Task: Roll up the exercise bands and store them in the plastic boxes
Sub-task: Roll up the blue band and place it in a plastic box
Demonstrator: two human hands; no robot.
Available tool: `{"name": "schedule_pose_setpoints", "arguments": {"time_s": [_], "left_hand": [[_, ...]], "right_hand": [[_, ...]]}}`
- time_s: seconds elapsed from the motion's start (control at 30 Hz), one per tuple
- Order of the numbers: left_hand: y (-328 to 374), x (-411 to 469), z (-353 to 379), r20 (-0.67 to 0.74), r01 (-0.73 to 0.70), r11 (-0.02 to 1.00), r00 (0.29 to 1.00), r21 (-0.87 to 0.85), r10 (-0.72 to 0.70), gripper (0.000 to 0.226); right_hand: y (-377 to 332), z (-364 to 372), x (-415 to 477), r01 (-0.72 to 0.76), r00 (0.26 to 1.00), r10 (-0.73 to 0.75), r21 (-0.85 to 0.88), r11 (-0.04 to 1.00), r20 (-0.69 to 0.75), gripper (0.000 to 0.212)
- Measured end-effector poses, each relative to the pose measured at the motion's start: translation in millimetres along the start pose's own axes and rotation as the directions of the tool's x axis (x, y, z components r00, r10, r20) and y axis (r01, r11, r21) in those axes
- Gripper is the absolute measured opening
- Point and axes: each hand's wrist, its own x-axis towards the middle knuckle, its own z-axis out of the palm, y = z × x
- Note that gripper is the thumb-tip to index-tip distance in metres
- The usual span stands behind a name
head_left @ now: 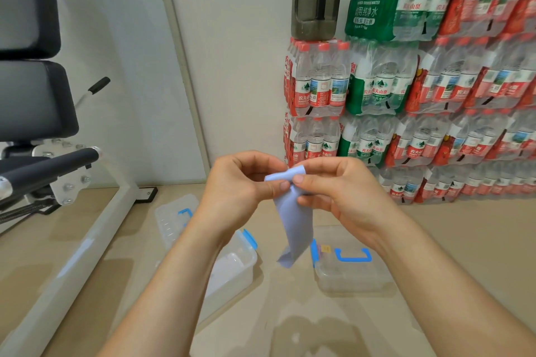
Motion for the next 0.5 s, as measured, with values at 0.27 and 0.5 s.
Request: {"name": "schedule_pose_setpoints", "arguments": {"time_s": [0.27, 0.5], "left_hand": [[-2.9, -0.5, 4.5, -0.011, -0.077, 0.993, 0.997, 0.088, 0.078, 0.025], [-1.0, -1.1, 7.9, 0.028, 0.033, 0.999, 0.999, -0.04, -0.032, 0.013]], "right_hand": [[1.0, 2.2, 1.8, 0.051, 0.994, -0.055, -0.039, 0.998, -0.09, 0.02], [-1.8, 2.2, 0.2, 0.063, 0.985, -0.069, -0.038, 0.997, -0.16, 0.016]]}}
